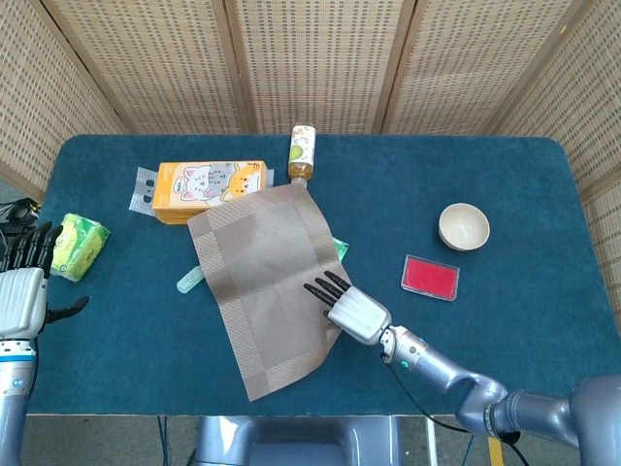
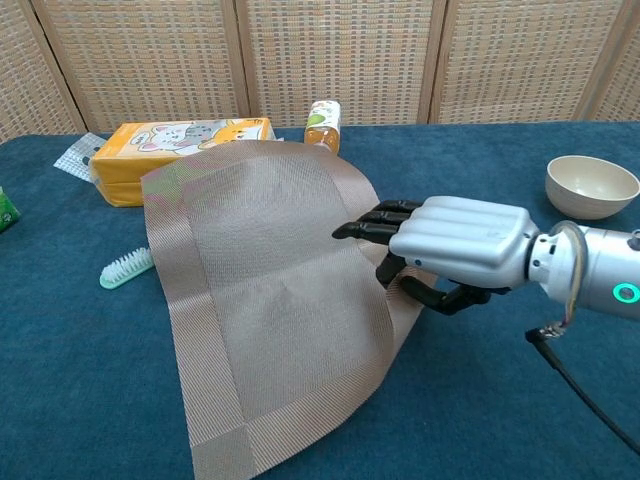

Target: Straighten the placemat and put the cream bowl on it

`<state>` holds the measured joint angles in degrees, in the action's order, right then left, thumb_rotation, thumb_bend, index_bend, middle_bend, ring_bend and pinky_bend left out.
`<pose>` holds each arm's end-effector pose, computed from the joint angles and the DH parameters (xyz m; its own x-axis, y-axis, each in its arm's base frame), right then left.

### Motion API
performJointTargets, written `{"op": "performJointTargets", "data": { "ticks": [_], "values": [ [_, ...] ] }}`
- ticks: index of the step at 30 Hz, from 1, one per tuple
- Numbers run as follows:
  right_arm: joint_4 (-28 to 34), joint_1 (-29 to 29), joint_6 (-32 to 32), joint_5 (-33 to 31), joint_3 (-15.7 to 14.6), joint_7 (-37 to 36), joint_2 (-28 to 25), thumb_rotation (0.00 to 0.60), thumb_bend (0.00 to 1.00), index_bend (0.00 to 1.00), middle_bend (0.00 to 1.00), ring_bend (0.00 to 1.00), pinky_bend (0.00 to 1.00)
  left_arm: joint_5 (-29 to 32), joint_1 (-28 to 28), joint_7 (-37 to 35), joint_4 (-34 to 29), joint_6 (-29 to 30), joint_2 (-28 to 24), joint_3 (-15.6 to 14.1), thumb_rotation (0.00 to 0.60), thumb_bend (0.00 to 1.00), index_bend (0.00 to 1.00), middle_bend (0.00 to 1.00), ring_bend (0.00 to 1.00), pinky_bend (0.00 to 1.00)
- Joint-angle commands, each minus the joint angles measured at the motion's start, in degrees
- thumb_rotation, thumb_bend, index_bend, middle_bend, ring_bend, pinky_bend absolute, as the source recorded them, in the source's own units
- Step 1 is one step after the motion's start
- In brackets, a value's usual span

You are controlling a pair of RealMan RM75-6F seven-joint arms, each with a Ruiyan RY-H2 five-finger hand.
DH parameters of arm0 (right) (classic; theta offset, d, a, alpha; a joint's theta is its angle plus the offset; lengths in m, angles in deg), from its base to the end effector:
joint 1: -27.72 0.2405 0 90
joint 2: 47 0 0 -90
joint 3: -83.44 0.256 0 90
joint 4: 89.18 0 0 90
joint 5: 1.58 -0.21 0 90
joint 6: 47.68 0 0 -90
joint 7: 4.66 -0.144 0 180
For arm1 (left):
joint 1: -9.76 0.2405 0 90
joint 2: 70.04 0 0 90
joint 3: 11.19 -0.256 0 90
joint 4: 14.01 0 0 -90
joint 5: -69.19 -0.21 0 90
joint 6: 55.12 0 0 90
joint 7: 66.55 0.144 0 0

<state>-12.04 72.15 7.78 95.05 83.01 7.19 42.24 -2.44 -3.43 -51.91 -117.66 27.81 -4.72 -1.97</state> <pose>-0.1414 -0.3006 -0.0436 0.6946 -0.0653 0.7164 -0.4749 -0.7897 0.3884 -0.2629 0.2373 0.1550 0.3872 -0.0568 0.9203 0.9211 0.0674 -0.3834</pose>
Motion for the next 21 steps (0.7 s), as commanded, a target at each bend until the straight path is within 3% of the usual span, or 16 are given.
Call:
{"op": "performJointTargets", "data": {
  "ticks": [1,7,10,14,21],
  "values": [
    [2.22,-1.32,2.97,3.02,-2.51,-0.90,-3.38,0.600,0.81,0.68,0.00,0.00,0.00,-0.36,0.06,0.20,-0.20,0.14,0.03,-0.15,0.600,0.00,0.00,0.00,0.00,0.00],
    [4.46,-3.10,8.02,10.43,-8.33,-0.85,-10.91,0.600,0.81,0.68,0.00,0.00,0.00,-0.91,0.26,0.51,-0.58,0.41,0.10,-0.42,0.600,0.00,0.00,0.00,0.00,0.00],
    [2.20,-4.26,11.30,15.48,-11.29,4.70,-17.27,0.600,0.80,0.69,0.00,0.00,0.00,-0.92,0.27,0.54,-0.80,0.20,0.02,-0.49,0.600,0.00,0.00,0.00,0.00,0.00],
    [-0.11,-4.18,12.55,18.28,-11.30,9.70,-20.91,0.600,0.79,0.69,0.00,0.00,0.00,-0.85,0.22,0.67,-0.98,-0.06,-0.03,-0.48,0.600,0.00,0.00,0.00,0.00,0.00],
    [-6.72,-1.52,10.93,20.73,-9.34,13.14,-21.06,0.600,0.75,0.68,0.00,0.00,0.00,-0.81,0.19,0.95,-1.00,-0.21,0.10,-0.49,0.600,0.00,0.00,0.00,0.00,0.00]
  ]
}}
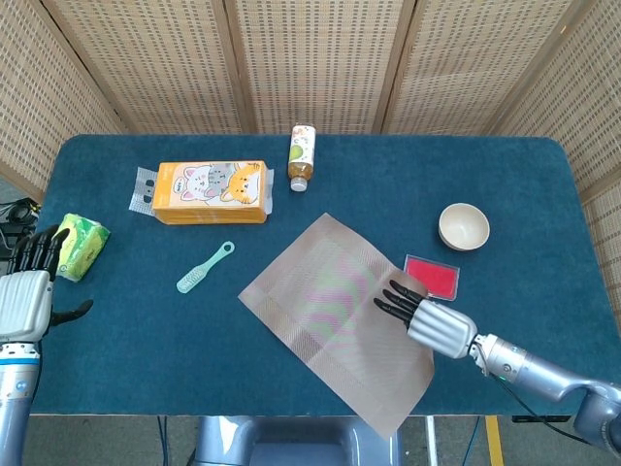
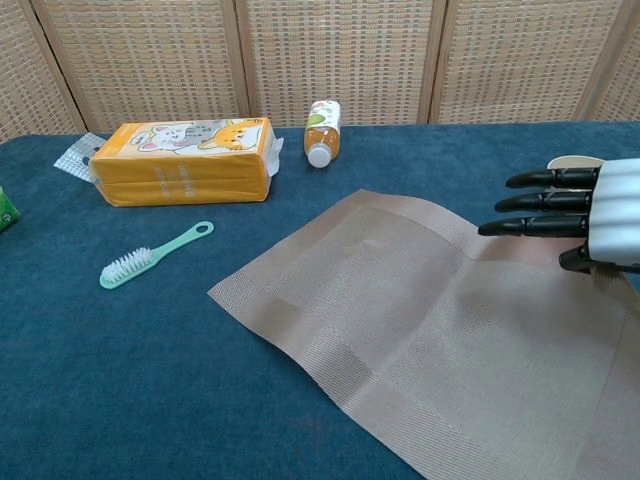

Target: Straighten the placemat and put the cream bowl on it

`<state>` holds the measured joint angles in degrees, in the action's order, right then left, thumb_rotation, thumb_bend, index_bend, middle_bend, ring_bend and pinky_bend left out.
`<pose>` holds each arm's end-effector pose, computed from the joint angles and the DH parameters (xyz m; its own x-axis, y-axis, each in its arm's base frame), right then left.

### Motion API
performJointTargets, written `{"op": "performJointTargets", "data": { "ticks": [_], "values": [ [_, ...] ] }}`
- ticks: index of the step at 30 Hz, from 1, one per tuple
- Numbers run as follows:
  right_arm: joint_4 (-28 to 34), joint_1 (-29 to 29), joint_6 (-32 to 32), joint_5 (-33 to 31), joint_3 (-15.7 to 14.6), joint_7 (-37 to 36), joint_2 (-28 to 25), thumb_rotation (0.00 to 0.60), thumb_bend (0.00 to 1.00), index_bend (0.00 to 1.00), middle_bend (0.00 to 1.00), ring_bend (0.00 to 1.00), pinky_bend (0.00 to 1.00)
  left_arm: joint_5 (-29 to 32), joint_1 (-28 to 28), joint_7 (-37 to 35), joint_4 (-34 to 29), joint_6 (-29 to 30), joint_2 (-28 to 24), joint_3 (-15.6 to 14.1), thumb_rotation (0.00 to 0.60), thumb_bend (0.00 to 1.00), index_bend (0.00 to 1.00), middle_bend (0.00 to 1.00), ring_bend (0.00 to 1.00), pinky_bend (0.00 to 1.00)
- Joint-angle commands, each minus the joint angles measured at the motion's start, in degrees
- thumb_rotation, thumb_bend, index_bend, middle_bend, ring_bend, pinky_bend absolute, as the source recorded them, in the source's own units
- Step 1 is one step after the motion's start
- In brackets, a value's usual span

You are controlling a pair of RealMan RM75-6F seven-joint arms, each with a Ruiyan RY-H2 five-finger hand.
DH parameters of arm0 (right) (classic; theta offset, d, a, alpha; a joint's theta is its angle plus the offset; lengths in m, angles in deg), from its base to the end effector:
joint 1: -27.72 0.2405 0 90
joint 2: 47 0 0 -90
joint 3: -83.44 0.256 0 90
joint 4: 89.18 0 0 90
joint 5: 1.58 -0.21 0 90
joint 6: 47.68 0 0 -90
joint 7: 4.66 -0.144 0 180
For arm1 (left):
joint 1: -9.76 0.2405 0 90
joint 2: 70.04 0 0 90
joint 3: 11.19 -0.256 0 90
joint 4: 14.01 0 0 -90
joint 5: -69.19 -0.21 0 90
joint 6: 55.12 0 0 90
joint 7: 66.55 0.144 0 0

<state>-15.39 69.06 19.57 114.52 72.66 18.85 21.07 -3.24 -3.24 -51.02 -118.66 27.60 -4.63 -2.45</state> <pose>-0.2281 -0.2891 0.0748 0.8603 0.4033 0.3118 0.1145 -0.7489 0.6527 -0.2589 0.2340 0.1509 0.3882 -0.0424 0.9206 0.9210 0.0530 -0.3860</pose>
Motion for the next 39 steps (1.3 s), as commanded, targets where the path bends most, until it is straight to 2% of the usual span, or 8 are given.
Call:
{"op": "performJointTargets", "data": {
  "ticks": [1,9,10,13,15,25,32,39],
  "values": [
    [-4.42,2.04,-1.14,1.47,1.34,1.64,0.41,0.600,0.75,0.68,0.00,0.00,0.00,-0.01,0.01,0.12,0.00,0.00,0.02,-0.02,0.600,0.00,0.00,0.00,0.00,0.00],
    [-13.33,4.64,-1.81,1.99,3.96,3.75,4.11,0.600,0.61,0.63,0.00,0.00,0.00,0.87,-0.15,0.50,0.33,-0.51,0.19,0.21,0.600,0.00,0.00,0.00,0.00,0.00],
    [-14.65,4.37,-0.96,1.74,4.46,4.48,4.65,0.600,0.55,0.57,0.00,0.00,0.00,0.98,-0.20,0.60,0.38,-0.64,0.22,0.23,0.600,0.00,0.00,0.00,0.00,0.00],
    [-16.35,2.98,1.27,0.11,5.81,5.60,5.53,0.600,0.16,0.13,0.00,0.00,0.00,1.17,-0.35,0.73,0.52,-0.91,0.34,0.27,0.600,0.00,0.00,0.00,0.00,0.00],
    [-16.76,2.02,2.91,-0.97,6.62,5.85,5.78,0.600,0.01,0.00,0.00,0.00,0.00,1.17,-0.43,0.83,0.63,-1.04,0.43,0.24,0.600,0.00,0.00,0.00,0.00,0.00],
    [-7.49,-9.33,14.67,-14.71,11.98,-1.43,3.45,0.600,0.00,0.00,0.00,0.00,0.00,-2.29,-2.42,-0.07,4.23,-3.86,1.91,-0.83,0.600,0.00,0.00,0.00,0.00,0.00],
    [9.35,-18.54,20.46,-25.22,13.82,-9.90,-0.13,0.600,0.00,0.00,0.00,0.00,0.00,-13.78,-9.24,-7.50,15.38,-11.63,6.59,-3.66,0.600,0.00,0.00,0.00,0.00,0.00],
    [17.74,-24.21,23.56,-29.81,13.60,-14.56,-0.02,0.600,0.00,0.00,0.00,0.00,0.00,-25.34,-17.24,-15.98,27.22,-16.89,13.63,-6.83,0.600,0.00,0.13,0.00,0.00,0.00]
  ]
}}
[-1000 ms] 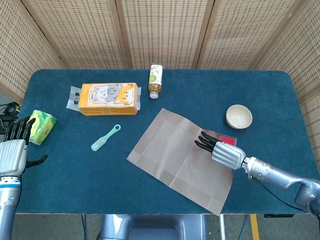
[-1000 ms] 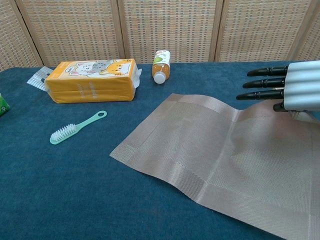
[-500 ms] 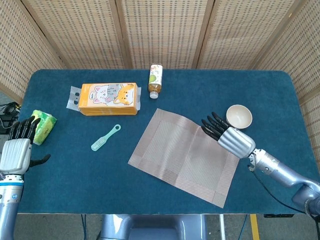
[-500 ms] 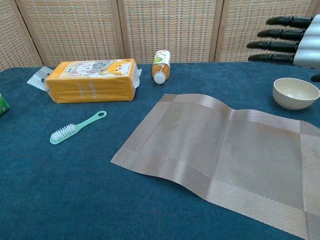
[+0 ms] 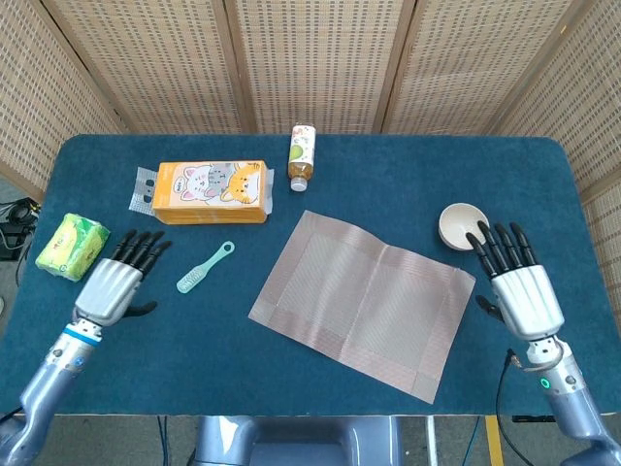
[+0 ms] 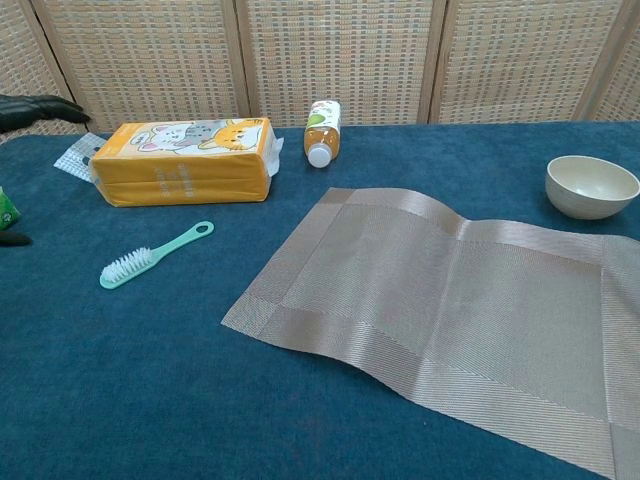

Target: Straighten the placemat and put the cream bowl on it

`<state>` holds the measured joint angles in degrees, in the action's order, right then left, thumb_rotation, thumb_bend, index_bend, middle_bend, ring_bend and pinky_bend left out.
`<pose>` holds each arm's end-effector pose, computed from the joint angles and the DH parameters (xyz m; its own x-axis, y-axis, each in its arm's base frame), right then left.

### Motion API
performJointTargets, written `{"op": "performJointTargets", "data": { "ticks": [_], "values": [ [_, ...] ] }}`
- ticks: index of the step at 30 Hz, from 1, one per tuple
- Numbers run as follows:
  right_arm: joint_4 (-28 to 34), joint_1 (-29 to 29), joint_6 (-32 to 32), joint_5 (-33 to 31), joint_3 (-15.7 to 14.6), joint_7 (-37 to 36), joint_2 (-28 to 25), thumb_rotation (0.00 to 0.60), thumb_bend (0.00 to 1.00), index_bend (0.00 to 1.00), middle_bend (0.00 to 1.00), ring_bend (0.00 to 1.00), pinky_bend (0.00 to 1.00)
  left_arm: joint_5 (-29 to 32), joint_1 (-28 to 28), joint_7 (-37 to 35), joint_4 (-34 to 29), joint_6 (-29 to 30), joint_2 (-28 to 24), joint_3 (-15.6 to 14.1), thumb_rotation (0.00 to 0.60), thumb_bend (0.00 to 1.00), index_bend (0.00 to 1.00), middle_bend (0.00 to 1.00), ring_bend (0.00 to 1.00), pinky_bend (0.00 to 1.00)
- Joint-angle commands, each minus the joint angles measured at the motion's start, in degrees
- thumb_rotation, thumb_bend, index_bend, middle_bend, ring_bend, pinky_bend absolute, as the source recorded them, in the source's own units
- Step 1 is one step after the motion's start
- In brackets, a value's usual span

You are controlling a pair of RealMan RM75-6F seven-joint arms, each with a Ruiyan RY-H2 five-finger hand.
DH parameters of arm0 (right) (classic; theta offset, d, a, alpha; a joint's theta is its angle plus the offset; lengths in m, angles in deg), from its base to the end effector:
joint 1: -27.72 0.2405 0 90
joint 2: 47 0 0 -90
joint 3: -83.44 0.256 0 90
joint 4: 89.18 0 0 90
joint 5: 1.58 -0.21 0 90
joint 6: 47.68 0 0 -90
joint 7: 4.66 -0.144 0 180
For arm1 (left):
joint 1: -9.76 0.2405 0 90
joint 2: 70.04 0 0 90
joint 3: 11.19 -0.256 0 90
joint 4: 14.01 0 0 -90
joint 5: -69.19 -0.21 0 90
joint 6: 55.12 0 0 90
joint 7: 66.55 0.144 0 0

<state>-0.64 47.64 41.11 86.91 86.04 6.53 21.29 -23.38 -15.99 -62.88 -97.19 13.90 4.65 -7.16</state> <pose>-0.2511 -0.2542 0.1471 0.5238 0.2094 0.8257 -0.7871 -0.2516 0.5631 -0.2376 0.2837 0.0733 0.5137 0.0729 0.8548 0.7857 -0.4401 -0.4347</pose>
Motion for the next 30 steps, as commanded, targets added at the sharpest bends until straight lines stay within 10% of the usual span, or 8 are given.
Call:
{"op": "performJointTargets", "data": {
  "ticks": [1,30],
  "values": [
    [3.38,-3.25,2.25,-2.44,0.17,-2.54,-0.07,0.600,0.00,0.00,0.00,0.00,0.00,-6.15,-5.39,-4.67,6.94,-3.72,5.35,-2.40,0.600,0.00,0.15,0.00,0.00,0.00],
    [1.18,-7.42,2.82,-1.87,2.26,-5.44,1.95,0.600,0.00,0.00,0.00,0.00,0.00,-10.42,-19.86,-8.75,30.67,-12.48,27.33,-5.72,0.600,0.00,0.26,0.00,0.00,0.00]
  ]
}}
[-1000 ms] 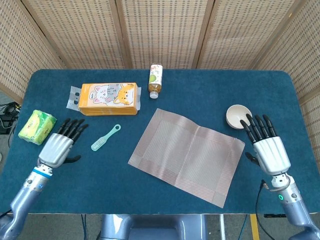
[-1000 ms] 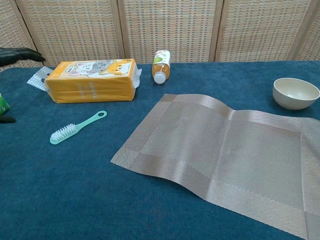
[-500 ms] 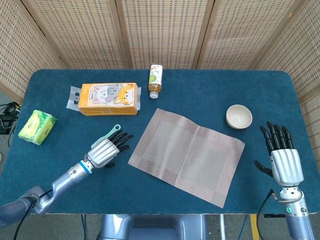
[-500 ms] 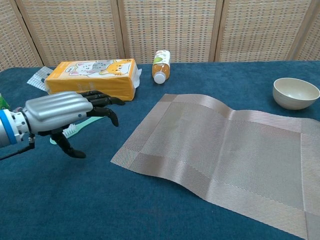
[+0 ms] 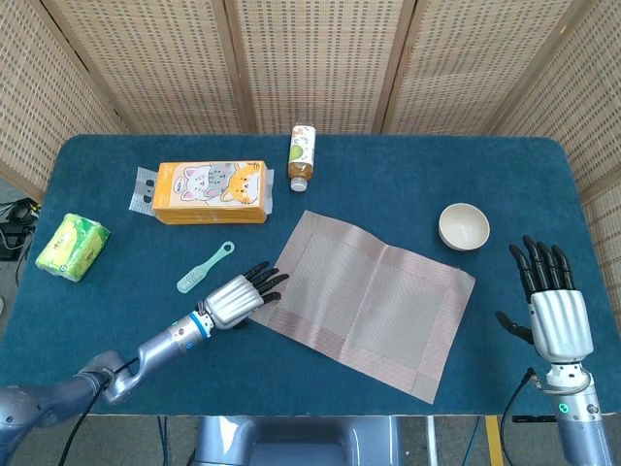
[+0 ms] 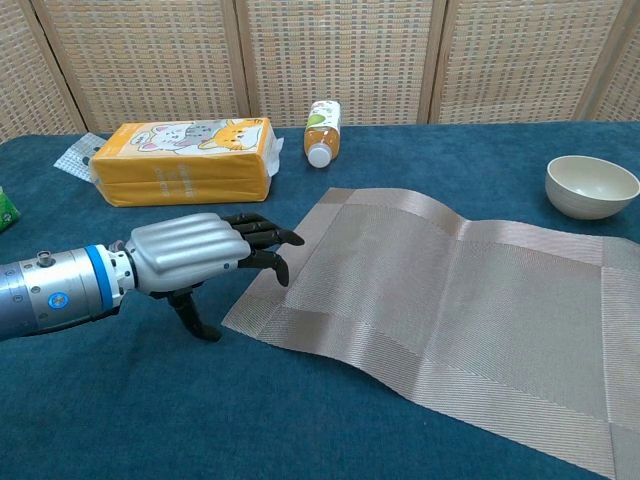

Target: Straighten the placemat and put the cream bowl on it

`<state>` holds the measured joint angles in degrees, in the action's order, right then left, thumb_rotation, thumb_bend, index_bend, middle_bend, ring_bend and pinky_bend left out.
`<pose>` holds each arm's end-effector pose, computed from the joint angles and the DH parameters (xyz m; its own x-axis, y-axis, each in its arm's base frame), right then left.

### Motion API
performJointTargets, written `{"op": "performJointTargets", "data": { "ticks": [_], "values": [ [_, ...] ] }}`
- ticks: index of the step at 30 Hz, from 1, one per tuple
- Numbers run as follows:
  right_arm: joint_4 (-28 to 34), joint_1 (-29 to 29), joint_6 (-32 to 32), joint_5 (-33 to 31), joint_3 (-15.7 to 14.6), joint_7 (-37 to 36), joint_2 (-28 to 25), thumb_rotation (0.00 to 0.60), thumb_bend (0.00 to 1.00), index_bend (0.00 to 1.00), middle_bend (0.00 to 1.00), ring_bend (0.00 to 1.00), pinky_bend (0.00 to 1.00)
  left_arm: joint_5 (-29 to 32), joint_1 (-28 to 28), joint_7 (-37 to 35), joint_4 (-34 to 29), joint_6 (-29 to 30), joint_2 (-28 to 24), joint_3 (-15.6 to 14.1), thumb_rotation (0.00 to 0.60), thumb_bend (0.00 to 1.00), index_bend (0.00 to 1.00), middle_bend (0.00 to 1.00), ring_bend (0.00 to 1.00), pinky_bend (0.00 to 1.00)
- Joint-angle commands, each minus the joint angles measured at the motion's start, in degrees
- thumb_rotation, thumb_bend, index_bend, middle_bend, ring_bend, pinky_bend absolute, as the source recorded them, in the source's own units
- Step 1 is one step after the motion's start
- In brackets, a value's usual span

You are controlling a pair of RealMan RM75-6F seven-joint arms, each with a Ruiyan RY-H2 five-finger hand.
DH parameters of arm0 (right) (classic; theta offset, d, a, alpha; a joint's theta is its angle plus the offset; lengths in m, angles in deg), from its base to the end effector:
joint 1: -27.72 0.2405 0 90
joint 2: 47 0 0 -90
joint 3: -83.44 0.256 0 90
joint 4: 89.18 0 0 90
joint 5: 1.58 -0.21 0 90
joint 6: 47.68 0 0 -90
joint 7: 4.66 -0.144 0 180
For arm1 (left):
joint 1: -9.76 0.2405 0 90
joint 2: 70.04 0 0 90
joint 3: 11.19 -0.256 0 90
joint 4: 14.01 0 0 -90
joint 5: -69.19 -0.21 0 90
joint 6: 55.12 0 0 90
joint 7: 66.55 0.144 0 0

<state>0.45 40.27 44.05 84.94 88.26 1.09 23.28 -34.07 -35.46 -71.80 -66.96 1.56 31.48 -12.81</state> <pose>-0.2731 -0.2252 0.1488 0.4017 0.1994 0.8938 -0.8942 -0.1252 0.4298 -0.1683 0.3259 -0.0865 0.6835 0.1223 0.7196 0.5079 -0.7878 -0.3485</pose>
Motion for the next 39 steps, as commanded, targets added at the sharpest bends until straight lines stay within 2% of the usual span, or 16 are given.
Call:
{"op": "performJointTargets", "data": {
  "ticks": [1,5,8,11,21,27,34,36,39],
  "values": [
    [0.14,-0.08,-0.17,0.17,0.07,-0.02,-0.06,0.600,0.00,0.00,0.00,0.00,0.00,0.35,-0.53,0.25,0.62,-0.16,0.68,-0.08,0.600,0.00,0.26,0.00,0.00,0.00],
    [0.38,-0.32,-0.38,0.65,0.29,-0.05,-0.16,0.600,0.00,0.00,0.00,0.00,0.00,1.06,-1.49,0.94,1.47,-0.41,1.69,0.03,0.600,0.02,0.26,0.00,0.00,0.00],
    [0.49,-0.47,-0.45,0.82,0.46,-0.09,-0.25,0.600,0.00,0.00,0.00,0.00,0.00,1.55,-1.84,0.98,1.32,-0.50,1.74,0.01,0.600,0.14,0.27,0.00,0.00,0.00],
    [0.74,-0.65,-0.47,1.26,0.55,-0.19,-0.39,0.600,0.00,0.00,0.00,0.00,0.00,2.06,-2.26,1.27,0.98,-0.42,1.43,0.05,0.600,0.22,0.27,0.00,0.00,0.00],
    [1.24,-1.07,-0.87,2.15,0.88,-0.19,-0.58,0.600,0.00,0.00,0.00,0.00,0.00,3.96,-2.89,1.91,-0.26,-0.43,0.68,0.07,0.600,0.22,0.27,0.00,0.00,0.00],
    [1.42,-1.27,-0.82,2.51,1.08,-0.16,-0.68,0.600,0.00,0.00,0.00,0.00,0.00,4.73,-3.22,1.78,-0.53,-0.44,0.70,0.22,0.600,0.30,0.27,0.00,0.00,0.00],
    [1.82,-1.62,-0.57,3.24,1.23,-0.21,-0.90,0.600,0.00,0.00,0.00,0.00,0.00,5.86,-3.66,2.10,-0.32,-1.03,1.63,0.32,0.600,0.32,0.31,0.00,0.00,0.00],
    [1.92,-1.73,-0.46,3.43,1.30,-0.23,-0.97,0.600,0.00,0.00,0.00,0.00,0.00,6.17,-3.71,2.44,-0.08,-0.95,2.04,0.44,0.600,0.35,0.34,0.00,0.00,0.00],
    [2.10,-1.87,-0.38,3.77,1.31,-0.30,-1.07,0.600,0.00,0.00,0.00,0.00,0.00,6.71,-3.74,3.40,0.32,-0.90,2.68,0.70,0.600,0.47,0.36,0.00,0.00,0.00]
  ]
}}
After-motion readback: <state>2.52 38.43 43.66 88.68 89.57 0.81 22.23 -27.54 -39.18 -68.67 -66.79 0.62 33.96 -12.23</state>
